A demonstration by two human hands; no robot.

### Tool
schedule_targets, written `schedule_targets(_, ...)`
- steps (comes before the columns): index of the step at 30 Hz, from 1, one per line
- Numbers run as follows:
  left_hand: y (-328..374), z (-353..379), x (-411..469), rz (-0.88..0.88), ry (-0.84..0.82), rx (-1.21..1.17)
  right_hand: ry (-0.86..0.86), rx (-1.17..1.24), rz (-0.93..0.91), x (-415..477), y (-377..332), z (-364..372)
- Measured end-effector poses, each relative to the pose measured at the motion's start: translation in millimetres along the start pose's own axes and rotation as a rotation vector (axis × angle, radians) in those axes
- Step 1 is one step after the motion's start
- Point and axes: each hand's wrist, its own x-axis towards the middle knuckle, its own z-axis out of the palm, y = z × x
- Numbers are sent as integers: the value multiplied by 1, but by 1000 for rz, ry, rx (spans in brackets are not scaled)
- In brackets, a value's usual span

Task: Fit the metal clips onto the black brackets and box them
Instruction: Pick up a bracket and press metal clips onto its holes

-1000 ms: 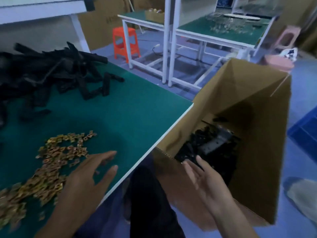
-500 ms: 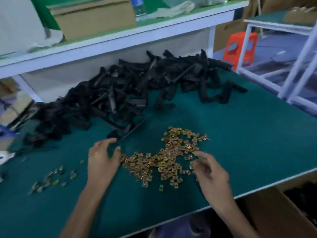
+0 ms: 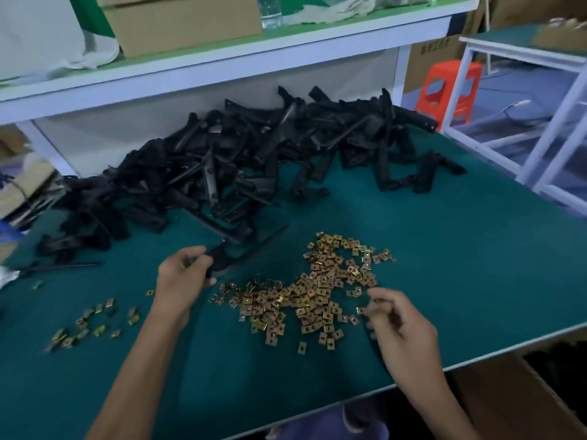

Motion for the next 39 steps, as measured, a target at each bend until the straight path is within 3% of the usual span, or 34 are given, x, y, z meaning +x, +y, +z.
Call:
schedule_targets(7,43,-3,-82,415,-313,154,-49,483,146,6,-24,-2)
schedule_targets(13,63,32,-108,620,-428,231,-254,488,181,-1,-35,-6)
schedule_targets(17,51,42,-115,538,-347,169,-123,563,210,1,-29,-7)
schedule_targets(20,20,47,-127,552,-280,425,-17,647,233,4,-23,-6)
schedule_targets(24,-18,56,-148,475,-421,644,-24,639,226,3,-21,-1)
schedule_targets(31,-22,53,-151,398,-377,625,-34,575,190,-2,-20,-1)
schedule_targets(39,-20,46,-155,440,-343,739,-61,522,173,-4,-16,-1)
